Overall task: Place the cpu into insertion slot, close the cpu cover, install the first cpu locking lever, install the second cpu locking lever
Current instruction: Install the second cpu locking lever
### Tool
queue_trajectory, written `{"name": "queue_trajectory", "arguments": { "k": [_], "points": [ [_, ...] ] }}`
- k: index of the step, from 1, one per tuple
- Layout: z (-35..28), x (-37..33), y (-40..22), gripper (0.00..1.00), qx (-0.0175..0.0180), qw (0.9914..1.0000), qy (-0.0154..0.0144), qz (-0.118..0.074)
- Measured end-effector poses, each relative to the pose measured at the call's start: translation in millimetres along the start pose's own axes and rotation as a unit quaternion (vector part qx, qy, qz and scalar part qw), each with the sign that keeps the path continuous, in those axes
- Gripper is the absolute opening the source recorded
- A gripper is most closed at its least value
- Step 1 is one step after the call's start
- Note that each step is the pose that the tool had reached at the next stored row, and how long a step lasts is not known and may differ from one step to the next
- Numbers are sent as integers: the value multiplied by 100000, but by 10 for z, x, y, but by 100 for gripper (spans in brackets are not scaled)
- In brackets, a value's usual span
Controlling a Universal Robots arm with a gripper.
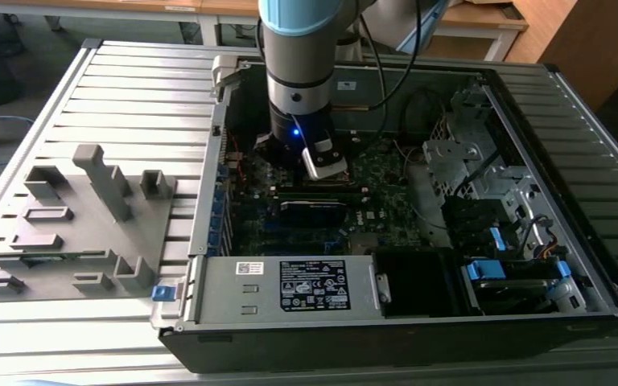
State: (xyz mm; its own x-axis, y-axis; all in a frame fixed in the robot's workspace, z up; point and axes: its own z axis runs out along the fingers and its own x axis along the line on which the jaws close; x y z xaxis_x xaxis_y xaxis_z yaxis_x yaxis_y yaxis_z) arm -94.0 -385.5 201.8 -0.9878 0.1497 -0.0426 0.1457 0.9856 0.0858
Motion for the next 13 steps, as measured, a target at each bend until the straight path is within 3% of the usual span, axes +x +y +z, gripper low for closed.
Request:
{"name": "queue_trajectory", "arguments": {
  "k": [4, 10, 13],
  "points": [
    [9, 0, -3, 11, -489, 99999, 68, 23],
    [16, 0, -11, 11, -2168, 99976, 313, 118],
    [21, 0, -18, 11, -2808, 99960, 409, 153]
  ]
}}
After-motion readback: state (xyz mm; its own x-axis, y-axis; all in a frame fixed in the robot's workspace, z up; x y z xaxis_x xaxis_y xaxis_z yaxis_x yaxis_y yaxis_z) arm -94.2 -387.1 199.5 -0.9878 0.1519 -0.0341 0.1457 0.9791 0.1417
